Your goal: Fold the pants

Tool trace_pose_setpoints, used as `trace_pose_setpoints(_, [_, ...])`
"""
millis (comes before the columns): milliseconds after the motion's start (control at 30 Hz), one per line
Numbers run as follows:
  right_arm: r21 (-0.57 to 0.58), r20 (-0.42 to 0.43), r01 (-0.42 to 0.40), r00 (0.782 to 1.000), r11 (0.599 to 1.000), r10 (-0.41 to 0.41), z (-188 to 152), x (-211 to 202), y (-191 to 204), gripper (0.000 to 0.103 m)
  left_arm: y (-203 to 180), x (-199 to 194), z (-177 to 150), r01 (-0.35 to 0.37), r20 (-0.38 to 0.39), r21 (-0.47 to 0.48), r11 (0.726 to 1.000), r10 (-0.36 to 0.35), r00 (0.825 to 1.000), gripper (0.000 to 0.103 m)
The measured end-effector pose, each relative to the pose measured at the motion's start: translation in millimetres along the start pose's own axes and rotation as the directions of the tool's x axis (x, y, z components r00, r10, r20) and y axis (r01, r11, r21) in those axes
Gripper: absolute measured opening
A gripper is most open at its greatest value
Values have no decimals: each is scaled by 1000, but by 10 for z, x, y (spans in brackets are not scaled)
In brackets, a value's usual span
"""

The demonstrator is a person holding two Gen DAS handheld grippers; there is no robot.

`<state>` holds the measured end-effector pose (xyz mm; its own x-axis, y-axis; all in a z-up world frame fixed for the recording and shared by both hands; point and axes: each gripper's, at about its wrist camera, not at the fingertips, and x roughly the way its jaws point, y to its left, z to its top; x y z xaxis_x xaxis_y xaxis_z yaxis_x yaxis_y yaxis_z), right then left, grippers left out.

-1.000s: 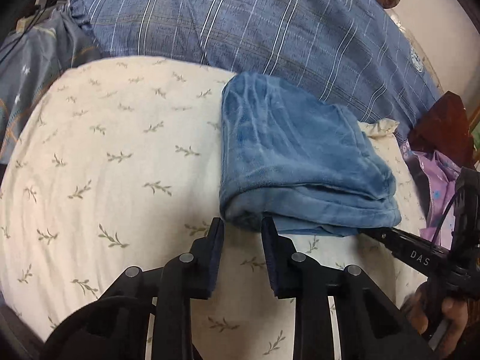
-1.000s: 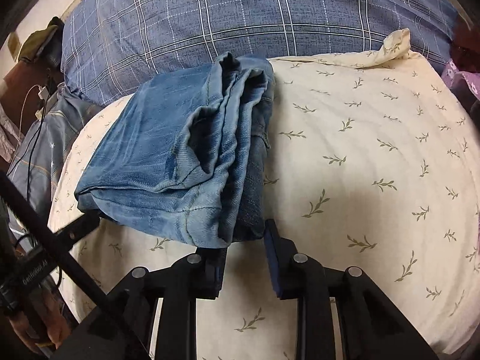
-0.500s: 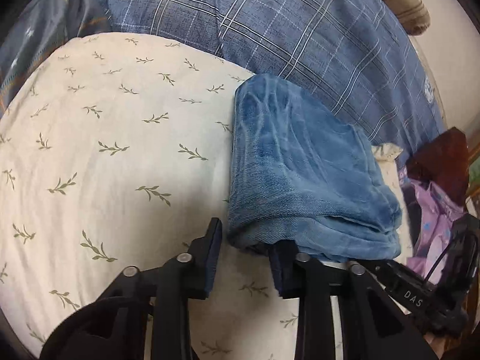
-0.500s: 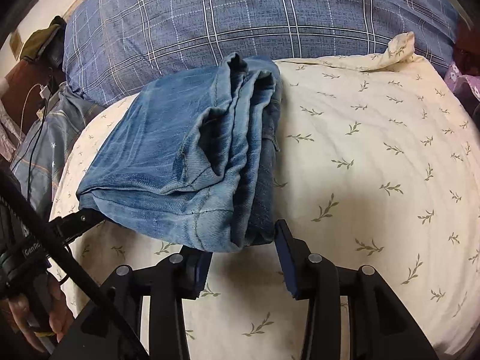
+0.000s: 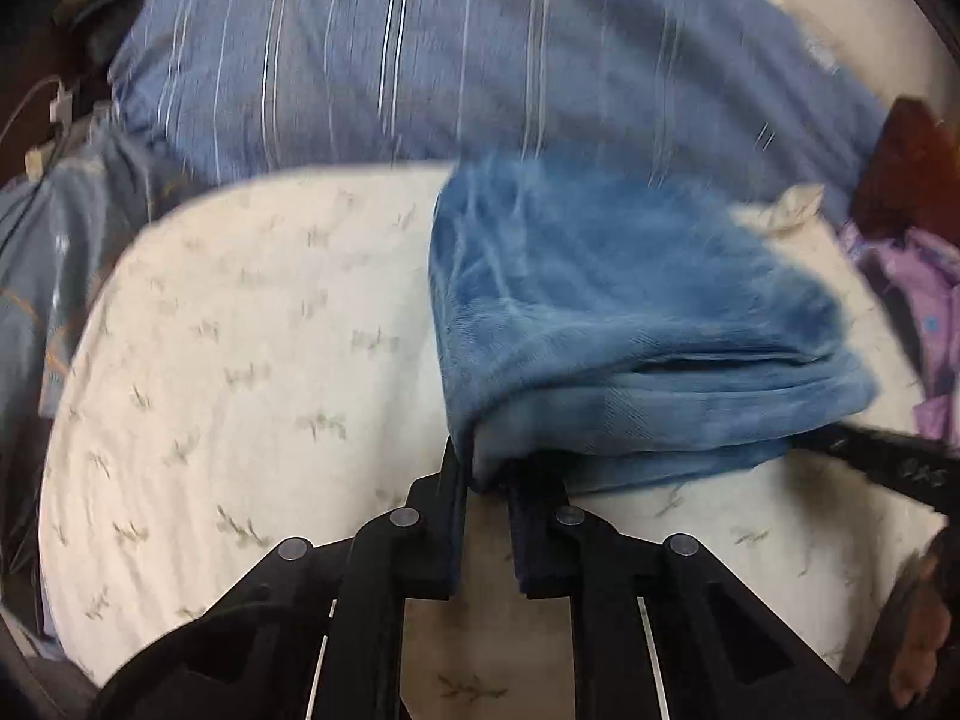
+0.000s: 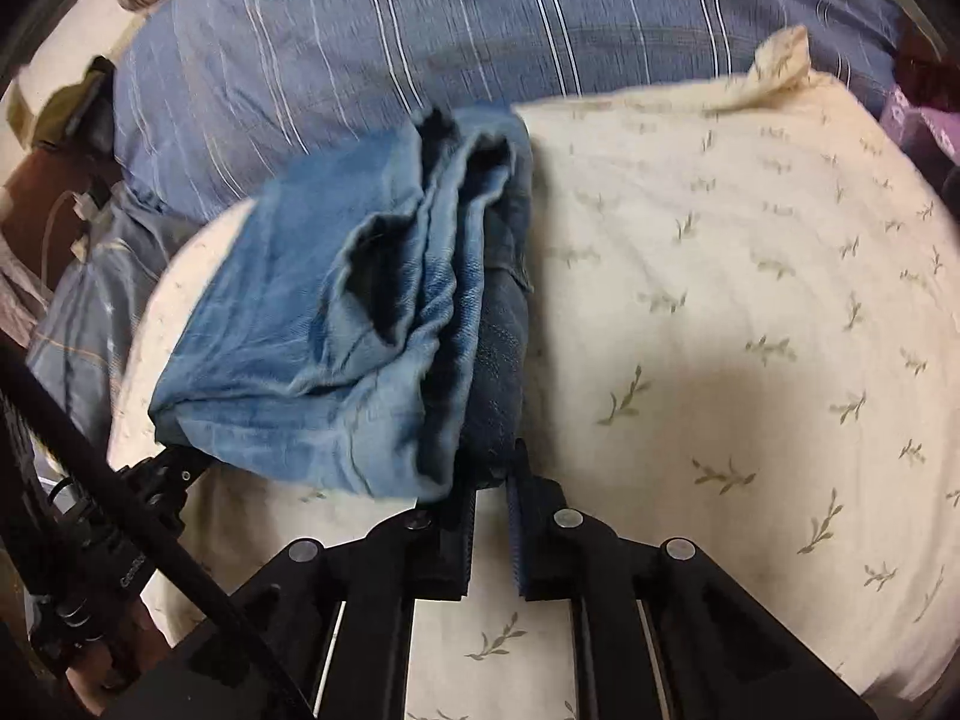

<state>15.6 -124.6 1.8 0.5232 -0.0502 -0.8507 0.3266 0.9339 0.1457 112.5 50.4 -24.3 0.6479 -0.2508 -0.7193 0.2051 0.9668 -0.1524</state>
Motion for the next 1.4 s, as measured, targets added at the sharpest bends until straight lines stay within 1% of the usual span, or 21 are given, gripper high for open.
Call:
trace_pose_setpoints(133, [1, -20, -2, 1000, 1000, 2, -39, -29, -9, 24, 99, 19, -19, 33, -30, -51, 998, -34, 999, 16])
trace_pose_setpoints(233, [5, 38, -29, 999, 1000, 29, -106, -293, -45, 70, 140, -97, -18, 20, -9, -33, 999, -20, 1000, 22])
trace_pose_setpoints(267, [3, 63, -40, 997, 999, 40, -131, -385, -61, 76, 116, -148, -24, 10, 5, -21, 1000, -10, 1000, 27])
trace_pose_setpoints(400, [38, 137, -158, 979, 987, 152, -151, -587, -166, 76, 43, -98, -47, -11, 0, 9, 1000, 11, 1000, 28])
trace_pose_setpoints(500, [80, 176, -240, 959, 967, 223, 17, -599, -209, 76, -4, -56, -46, -20, -26, 14, 1000, 20, 999, 28])
trace_pose_setpoints(567, [82, 163, -260, 956, 962, 244, 228, -506, -159, 67, 13, -29, -38, -19, -29, 5, 1000, 19, 999, 28])
trace_pose_setpoints(600, [67, 146, -250, 960, 966, 239, 351, -421, -91, 65, 19, -26, -21, -13, -24, -1, 1000, 13, 1000, 28])
trace_pose_setpoints(633, [52, 118, -233, 967, 971, 225, 424, -325, -27, 55, 22, -20, -9, -10, -17, -7, 1000, 10, 1000, 28])
trace_pose_setpoints(667, [37, 88, -213, 974, 976, 209, 475, -229, 40, 39, 32, -20, -2, -7, -7, -13, 1000, 7, 1000, 28])
trace_pose_setpoints(700, [18, 55, -183, 982, 983, 182, 500, -110, 114, 36, 47, -25, 3, -4, 2, -20, 1000, 4, 1000, 27])
trace_pose_setpoints(733, [4, 53, -134, 990, 991, 134, 478, -54, 165, 24, 64, -32, 5, 0, 10, -31, 1000, 0, 1000, 25])
trace_pose_setpoints(767, [-9, 66, -93, 993, 996, 93, 428, -49, 210, 20, 80, -35, 9, 16, 13, -40, 999, -15, 1000, 20])
trace_pose_setpoints(800, [-15, 74, -90, 993, 996, 90, 414, -77, 224, 18, 93, -54, 13, 20, 22, -48, 999, -19, 1000, 10])
trace_pose_setpoints(933, [-77, 112, -52, 992, 996, 61, 386, -300, 242, 16, 196, -102, 17, 79, 42, -98, 992, -75, 996, 7])
trace_pose_setpoints(967, [-74, 94, -40, 995, 996, 46, 383, -231, 208, 15, 210, -75, 8, 79, 37, -106, 991, -76, 996, 7])
trace_pose_setpoints(1033, [-13, 3, -62, 998, 998, 62, 374, 34, 91, 16, 192, 1, -20, 56, 14, -94, 994, -55, 998, 7])
trace_pose_setpoints(1100, [-4, 9, -78, 997, 997, 78, 405, 53, 56, 17, 203, -8, 1, 46, 21, -85, 995, -45, 999, 9])
trace_pose_setpoints(1200, [-8, 74, -118, 990, 993, 118, 397, -144, 77, 43, 216, -33, 11, 31, 16, -89, 996, -30, 999, 16])
trace_pose_setpoints(1233, [-9, 93, -112, 989, 994, 113, 361, -195, 80, 65, 202, -38, 3, 13, 4, -83, 996, -12, 1000, 17])
trace_pose_setpoints(1267, [-10, 114, -106, 988, 994, 107, 334, -239, 81, 74, 192, -55, 2, 3, 6, -72, 997, -2, 1000, 19])
trace_pose_setpoints(1400, [0, 143, -138, 980, 990, 136, 203, -361, 62, 74, 56, -168, -7, -40, 30, -16, 999, 40, 999, 23])
